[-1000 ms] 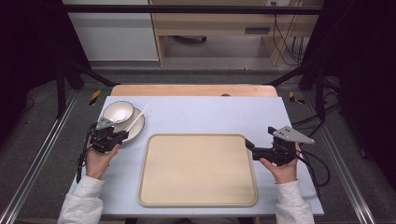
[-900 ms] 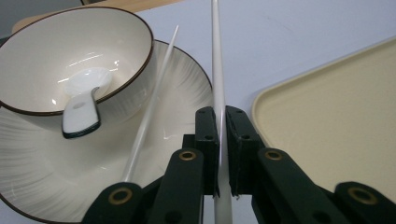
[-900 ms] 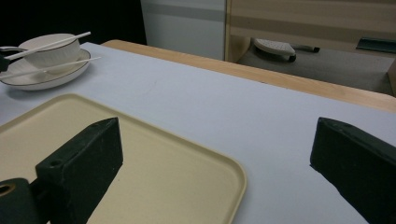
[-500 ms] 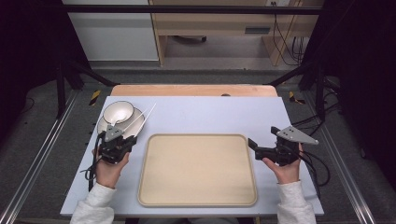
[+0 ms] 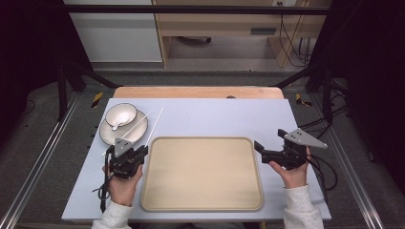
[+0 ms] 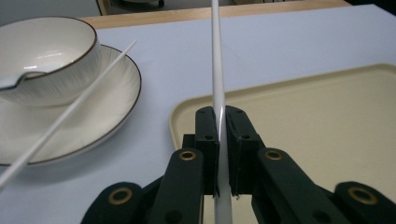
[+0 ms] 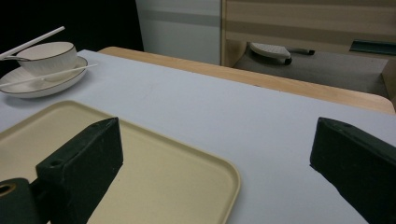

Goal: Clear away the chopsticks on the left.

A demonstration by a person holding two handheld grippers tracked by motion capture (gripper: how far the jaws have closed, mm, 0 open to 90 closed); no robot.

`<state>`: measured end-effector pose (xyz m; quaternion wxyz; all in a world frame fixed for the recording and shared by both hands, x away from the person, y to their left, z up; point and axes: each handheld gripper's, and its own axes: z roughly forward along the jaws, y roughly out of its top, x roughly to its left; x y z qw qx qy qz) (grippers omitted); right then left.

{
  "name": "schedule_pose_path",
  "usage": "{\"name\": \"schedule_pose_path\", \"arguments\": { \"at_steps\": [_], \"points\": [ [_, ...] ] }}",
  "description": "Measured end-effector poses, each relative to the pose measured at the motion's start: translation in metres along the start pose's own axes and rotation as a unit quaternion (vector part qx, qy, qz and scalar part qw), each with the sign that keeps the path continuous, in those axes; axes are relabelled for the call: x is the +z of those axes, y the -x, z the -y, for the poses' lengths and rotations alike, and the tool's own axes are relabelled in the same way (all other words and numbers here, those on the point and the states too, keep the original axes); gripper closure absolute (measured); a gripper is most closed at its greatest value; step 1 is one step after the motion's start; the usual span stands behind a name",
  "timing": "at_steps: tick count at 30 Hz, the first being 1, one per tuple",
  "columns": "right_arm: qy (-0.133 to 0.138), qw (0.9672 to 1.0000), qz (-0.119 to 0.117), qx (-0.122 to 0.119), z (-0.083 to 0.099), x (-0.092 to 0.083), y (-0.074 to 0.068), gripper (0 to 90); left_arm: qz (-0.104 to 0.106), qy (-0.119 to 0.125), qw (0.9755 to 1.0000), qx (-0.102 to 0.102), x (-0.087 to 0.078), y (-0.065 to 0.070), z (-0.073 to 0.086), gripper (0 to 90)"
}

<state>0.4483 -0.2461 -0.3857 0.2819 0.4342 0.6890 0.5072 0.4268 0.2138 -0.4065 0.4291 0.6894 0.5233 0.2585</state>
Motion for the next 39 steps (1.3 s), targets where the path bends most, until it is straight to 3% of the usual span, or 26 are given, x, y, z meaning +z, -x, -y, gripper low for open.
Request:
{"name": "schedule_pose_path", "arguments": {
  "at_steps": [5,10,17,24,39],
  "points": [
    [0.001,1.0,0.0,-0.001,0.0,0.0,0.0,3.0,0.001,-0.008,0.9997,-0.025,0.002,0.01,0.026,84.0],
    [-0.002,1.0,-0.001,-0.001,0.0,0.002,-0.003,3.1,-0.019,-0.003,0.9989,-0.042,-0.002,0.018,0.043,84.0],
    [-0.009,0.9999,-0.002,-0.006,0.001,0.005,-0.004,3.1,-0.037,-0.014,0.9982,-0.045,0.004,0.028,0.061,84.0],
    [-0.011,0.9999,-0.002,-0.009,0.002,0.006,-0.005,3.2,-0.047,-0.032,0.9976,-0.039,0.012,0.032,0.072,84.0],
    [-0.019,0.9998,-0.004,-0.011,0.004,0.01,-0.006,3.2,-0.062,-0.059,0.9952,-0.047,0.02,0.03,0.081,83.9]
  ]
}}
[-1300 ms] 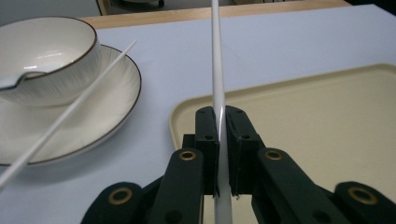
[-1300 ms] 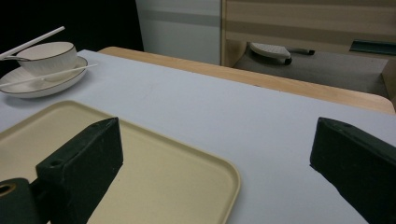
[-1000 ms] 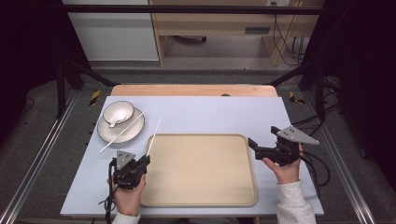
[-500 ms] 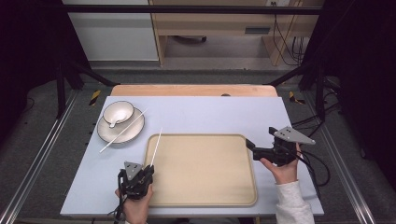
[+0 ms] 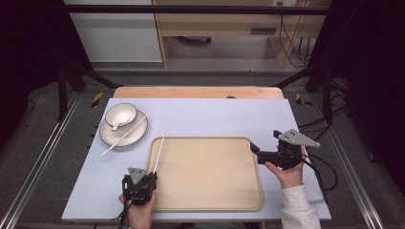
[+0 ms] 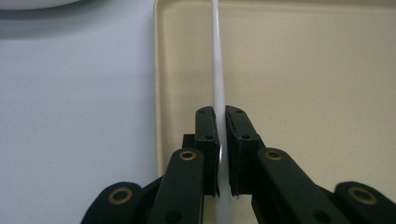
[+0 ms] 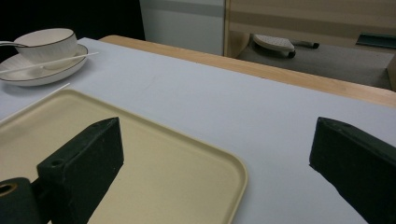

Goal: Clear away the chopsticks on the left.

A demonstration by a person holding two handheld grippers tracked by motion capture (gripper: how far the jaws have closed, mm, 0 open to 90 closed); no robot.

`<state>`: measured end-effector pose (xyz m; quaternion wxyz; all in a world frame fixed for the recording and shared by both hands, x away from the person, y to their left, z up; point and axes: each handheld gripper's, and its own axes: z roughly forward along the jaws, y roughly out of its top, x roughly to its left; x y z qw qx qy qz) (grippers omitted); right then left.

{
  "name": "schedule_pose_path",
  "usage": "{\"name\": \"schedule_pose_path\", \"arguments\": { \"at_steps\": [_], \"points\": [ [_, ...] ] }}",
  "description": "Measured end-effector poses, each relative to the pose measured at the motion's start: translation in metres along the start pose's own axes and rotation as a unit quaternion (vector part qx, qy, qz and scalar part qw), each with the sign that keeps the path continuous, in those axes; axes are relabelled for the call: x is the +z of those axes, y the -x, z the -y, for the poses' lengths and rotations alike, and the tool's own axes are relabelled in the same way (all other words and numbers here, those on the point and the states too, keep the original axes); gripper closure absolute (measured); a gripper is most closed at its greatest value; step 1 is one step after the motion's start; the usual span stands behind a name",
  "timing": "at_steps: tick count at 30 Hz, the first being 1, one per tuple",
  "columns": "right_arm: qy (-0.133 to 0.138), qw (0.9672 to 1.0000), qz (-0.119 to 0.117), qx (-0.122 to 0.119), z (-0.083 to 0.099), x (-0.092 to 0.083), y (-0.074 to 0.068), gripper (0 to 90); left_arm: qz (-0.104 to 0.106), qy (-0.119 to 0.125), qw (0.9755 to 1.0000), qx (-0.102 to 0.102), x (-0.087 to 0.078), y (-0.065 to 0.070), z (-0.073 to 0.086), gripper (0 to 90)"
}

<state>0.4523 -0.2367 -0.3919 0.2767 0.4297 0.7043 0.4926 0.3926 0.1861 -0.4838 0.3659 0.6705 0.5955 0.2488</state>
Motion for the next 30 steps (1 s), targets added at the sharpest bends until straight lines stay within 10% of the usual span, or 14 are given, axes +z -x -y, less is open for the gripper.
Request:
{"name": "schedule_pose_path", "arguments": {
  "at_steps": [20,30],
  "points": [
    [0.0,1.0,0.0,0.0,0.0,0.0,0.0,3.1,-0.014,-0.01,0.9997,0.016,0.002,0.004,-0.002,81.5],
    [0.002,1.0,0.002,0.003,-0.001,-0.003,0.002,3.1,0.024,0.008,0.9993,0.028,-0.006,0.003,-0.014,69.5]
  ]
}}
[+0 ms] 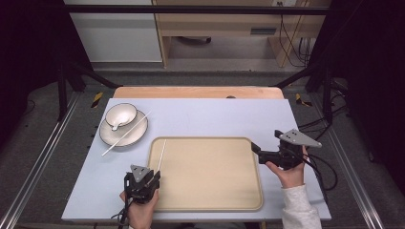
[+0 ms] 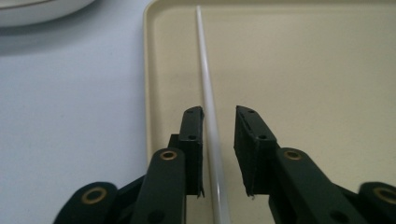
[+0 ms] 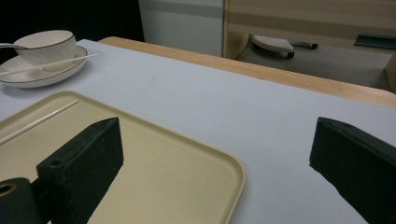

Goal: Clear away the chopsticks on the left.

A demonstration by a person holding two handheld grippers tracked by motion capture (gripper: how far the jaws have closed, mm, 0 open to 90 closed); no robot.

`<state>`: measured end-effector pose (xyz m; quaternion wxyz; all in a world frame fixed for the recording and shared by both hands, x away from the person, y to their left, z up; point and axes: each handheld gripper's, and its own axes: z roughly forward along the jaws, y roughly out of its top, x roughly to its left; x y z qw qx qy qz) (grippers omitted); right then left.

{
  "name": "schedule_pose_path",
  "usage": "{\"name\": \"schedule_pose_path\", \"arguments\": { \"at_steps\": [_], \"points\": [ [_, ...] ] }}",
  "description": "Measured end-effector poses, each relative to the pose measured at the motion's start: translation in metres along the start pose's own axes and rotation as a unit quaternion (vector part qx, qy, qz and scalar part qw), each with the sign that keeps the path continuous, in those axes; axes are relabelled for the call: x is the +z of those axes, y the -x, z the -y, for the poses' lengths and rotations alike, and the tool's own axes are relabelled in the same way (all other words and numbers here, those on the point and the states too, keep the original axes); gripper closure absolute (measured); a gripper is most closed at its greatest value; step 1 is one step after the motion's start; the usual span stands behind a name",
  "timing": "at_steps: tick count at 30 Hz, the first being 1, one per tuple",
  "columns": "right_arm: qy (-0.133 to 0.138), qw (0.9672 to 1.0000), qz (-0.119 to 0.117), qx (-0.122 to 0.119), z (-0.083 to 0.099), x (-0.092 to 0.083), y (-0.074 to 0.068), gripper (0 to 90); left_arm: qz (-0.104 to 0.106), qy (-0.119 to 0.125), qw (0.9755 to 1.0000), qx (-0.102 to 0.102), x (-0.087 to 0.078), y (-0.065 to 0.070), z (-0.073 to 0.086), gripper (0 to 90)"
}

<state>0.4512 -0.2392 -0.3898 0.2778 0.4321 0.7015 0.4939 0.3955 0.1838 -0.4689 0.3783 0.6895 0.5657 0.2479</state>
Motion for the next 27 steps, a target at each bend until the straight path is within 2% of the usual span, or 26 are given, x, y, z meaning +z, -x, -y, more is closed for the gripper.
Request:
{"name": "schedule_pose_path", "arguments": {
  "at_steps": [5,8,12,16,20,25,27],
  "points": [
    [0.002,1.0,0.0,0.001,0.0,-0.001,0.001,3.1,0.031,0.027,0.999,0.019,-0.006,-0.005,-0.015,57.6],
    [0.002,1.0,0.001,0.002,-0.001,-0.002,0.001,3.0,0.066,0.033,0.9969,0.025,-0.01,-0.012,-0.027,51.8],
    [0.003,1.0,0.001,0.002,-0.001,-0.002,0.001,3.0,0.09,0.042,0.9944,0.036,-0.015,-0.022,-0.045,43.9],
    [0.006,1.0,0.001,0.002,-0.001,-0.003,0.002,2.9,0.101,0.055,0.992,0.053,-0.019,-0.034,-0.063,35.9],
    [0.007,1.0,0.002,0.003,-0.002,-0.005,0.003,2.8,0.109,0.057,0.9904,0.062,-0.021,-0.047,-0.082,29.3],
    [0.009,1.0,0.003,0.003,-0.002,-0.006,0.003,2.8,0.112,0.061,0.9888,0.078,-0.02,-0.061,-0.099,23.8],
    [0.009,1.0,0.002,0.004,-0.002,-0.007,0.003,2.8,0.106,0.057,0.9888,0.087,-0.018,-0.066,-0.102,21.8]
  ]
}}
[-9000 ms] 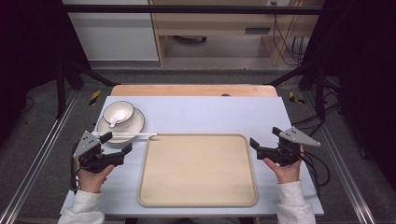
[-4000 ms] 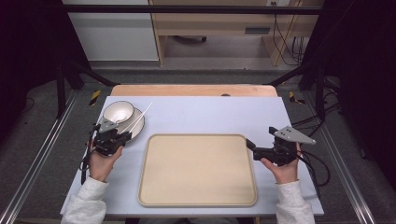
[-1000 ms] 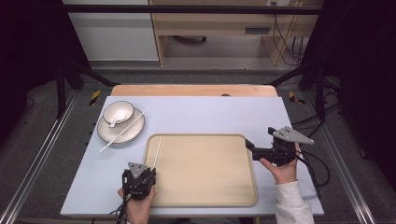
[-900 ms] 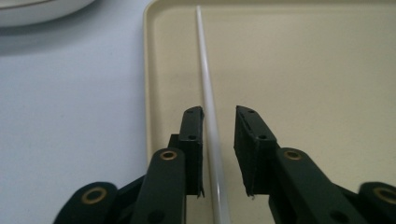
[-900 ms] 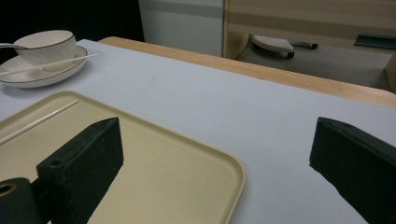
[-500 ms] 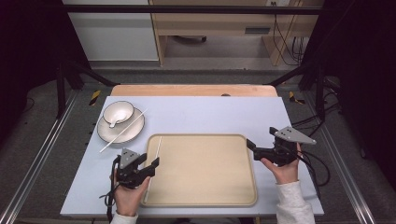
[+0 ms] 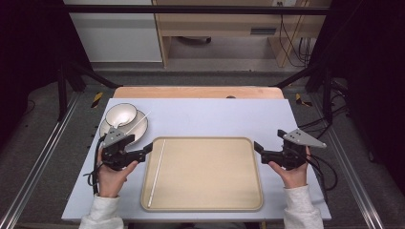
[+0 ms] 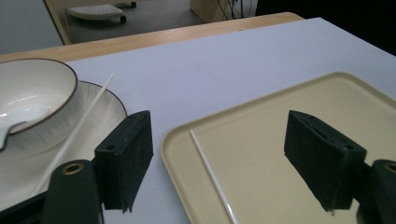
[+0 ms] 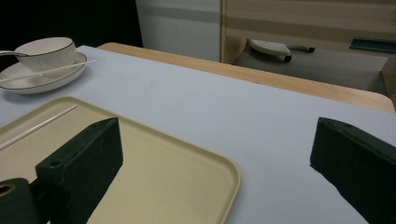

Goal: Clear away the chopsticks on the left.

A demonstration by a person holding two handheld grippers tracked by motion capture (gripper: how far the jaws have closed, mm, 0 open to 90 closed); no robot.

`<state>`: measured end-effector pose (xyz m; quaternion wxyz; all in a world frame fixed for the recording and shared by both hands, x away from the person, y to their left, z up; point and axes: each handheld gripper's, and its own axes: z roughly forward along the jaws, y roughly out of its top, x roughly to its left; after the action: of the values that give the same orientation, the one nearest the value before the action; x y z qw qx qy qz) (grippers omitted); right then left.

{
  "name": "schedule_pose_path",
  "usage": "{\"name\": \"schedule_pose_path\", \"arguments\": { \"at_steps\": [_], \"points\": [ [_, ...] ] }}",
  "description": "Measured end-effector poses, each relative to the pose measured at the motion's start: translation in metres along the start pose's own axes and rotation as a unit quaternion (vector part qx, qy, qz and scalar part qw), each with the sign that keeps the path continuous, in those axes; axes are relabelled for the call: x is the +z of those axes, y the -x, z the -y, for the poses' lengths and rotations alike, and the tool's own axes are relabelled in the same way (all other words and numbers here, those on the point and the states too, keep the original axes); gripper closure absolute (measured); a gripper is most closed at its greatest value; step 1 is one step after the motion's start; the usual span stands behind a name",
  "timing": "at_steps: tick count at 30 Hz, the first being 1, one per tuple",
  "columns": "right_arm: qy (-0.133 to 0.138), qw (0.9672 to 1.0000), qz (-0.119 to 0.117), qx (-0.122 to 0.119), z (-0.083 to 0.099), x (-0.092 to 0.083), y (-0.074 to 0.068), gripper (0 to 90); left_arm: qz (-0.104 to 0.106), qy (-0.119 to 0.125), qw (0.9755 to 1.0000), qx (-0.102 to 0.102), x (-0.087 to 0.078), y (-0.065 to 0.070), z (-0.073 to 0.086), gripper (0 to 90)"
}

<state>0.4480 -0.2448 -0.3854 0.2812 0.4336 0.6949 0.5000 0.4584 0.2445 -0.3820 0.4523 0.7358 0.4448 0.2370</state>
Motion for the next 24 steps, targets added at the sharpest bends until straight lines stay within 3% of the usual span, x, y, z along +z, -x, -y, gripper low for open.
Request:
{"name": "schedule_pose_path", "arguments": {
  "at_steps": [8,24],
  "points": [
    [0.0,1.0,0.001,-0.002,0.0,0.0,0.0,2.8,-0.022,-0.04,0.9987,0.024,0.007,-0.025,0.008,18.0],
    [-0.002,1.0,0.003,-0.001,0.001,0.001,0.001,2.7,-0.068,-0.088,0.9936,0.021,0.01,-0.069,0.029,19.2]
  ]
}}
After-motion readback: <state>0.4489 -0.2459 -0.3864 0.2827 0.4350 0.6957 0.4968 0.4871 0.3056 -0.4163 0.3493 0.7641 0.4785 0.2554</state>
